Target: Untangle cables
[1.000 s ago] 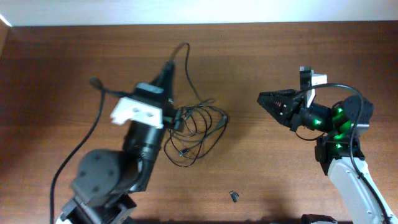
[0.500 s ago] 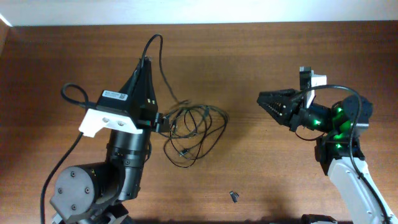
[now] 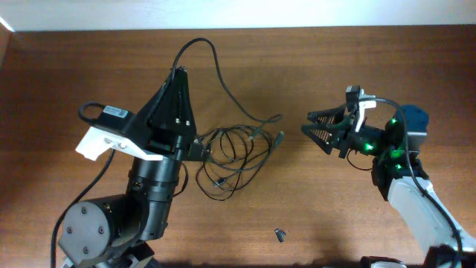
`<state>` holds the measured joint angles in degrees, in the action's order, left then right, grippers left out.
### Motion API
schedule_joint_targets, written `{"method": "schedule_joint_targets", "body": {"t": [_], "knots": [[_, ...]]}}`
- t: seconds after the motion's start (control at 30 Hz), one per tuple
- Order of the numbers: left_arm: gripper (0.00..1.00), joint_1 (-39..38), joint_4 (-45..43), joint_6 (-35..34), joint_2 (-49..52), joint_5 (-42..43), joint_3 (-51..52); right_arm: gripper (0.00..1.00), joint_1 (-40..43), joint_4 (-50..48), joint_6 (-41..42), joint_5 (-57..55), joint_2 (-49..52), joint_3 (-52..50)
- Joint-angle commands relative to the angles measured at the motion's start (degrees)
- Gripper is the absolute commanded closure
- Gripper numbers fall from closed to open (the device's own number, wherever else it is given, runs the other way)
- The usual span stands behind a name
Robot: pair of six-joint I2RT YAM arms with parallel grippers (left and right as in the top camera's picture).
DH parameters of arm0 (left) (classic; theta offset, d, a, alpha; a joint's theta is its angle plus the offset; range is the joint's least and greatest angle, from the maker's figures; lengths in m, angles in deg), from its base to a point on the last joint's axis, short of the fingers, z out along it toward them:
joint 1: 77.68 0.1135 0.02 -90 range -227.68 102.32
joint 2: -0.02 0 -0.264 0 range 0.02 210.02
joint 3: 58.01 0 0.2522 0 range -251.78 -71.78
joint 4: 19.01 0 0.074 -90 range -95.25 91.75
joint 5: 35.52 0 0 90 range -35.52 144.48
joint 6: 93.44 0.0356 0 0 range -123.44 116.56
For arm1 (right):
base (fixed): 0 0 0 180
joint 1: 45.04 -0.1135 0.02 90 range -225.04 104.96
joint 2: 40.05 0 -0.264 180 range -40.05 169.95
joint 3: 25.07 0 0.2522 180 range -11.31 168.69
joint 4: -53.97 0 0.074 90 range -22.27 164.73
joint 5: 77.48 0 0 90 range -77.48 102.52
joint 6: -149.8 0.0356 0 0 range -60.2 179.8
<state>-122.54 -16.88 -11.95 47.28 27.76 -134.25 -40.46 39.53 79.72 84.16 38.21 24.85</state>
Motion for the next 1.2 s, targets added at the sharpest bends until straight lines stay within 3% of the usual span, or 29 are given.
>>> {"method": "schedule_joint_targets", "body": {"t": [0.0,0.13,0.2,0.43,0.57,0.77,0.9,0.97,1.0,1.17], "knots": [[1.00,0.0,-0.4,-6.9,0.0,1.0,-0.5,0.30,-0.7,-0.2,-2.3,-0.3,3.0,0.5],[1.00,0.0,-0.3,-11.8,0.2,1.0,-0.5,0.20,-4.4,-0.3,-7.8,-0.3,4.6,0.5],[1.00,0.0,-0.3,-15.3,0.5,1.0,-0.5,0.19,-6.9,-0.9,-11.3,-0.4,4.6,0.5],[1.00,0.0,-0.5,-23.9,2.7,1.0,-0.5,0.19,-12.5,-2.9,-11.6,-8.5,4.6,0.5],[1.00,0.0,-1.2,-26.1,3.2,1.7,-0.5,0.19,-13.7,-4.0,-11.6,-12.0,4.6,0.5],[1.00,0.0,-1.6,-26.9,3.2,9.9,-0.5,0.19,-14.0,-4.2,-11.6,-15.4,4.6,0.5],[1.00,0.0,-1.6,-26.9,3.2,11.6,-0.5,0.43,-13.9,-4.2,-11.6,-17.4,4.6,0.5],[1.00,0.0,-2.1,-26.9,3.2,13.7,-0.5,0.89,-13.9,-4.2,-11.6,-18.4,4.6,0.5],[1.00,0.0,-2.3,-26.9,3.2,13.9,-0.5,0.96,-14.0,-4.2,-11.6,-18.3,4.6,0.5],[1.00,0.0,-2.9,-26.9,3.2,15.0,-0.5,0.96,-13.9,-4.2,-11.6,-18.3,4.6,0.5]]}}
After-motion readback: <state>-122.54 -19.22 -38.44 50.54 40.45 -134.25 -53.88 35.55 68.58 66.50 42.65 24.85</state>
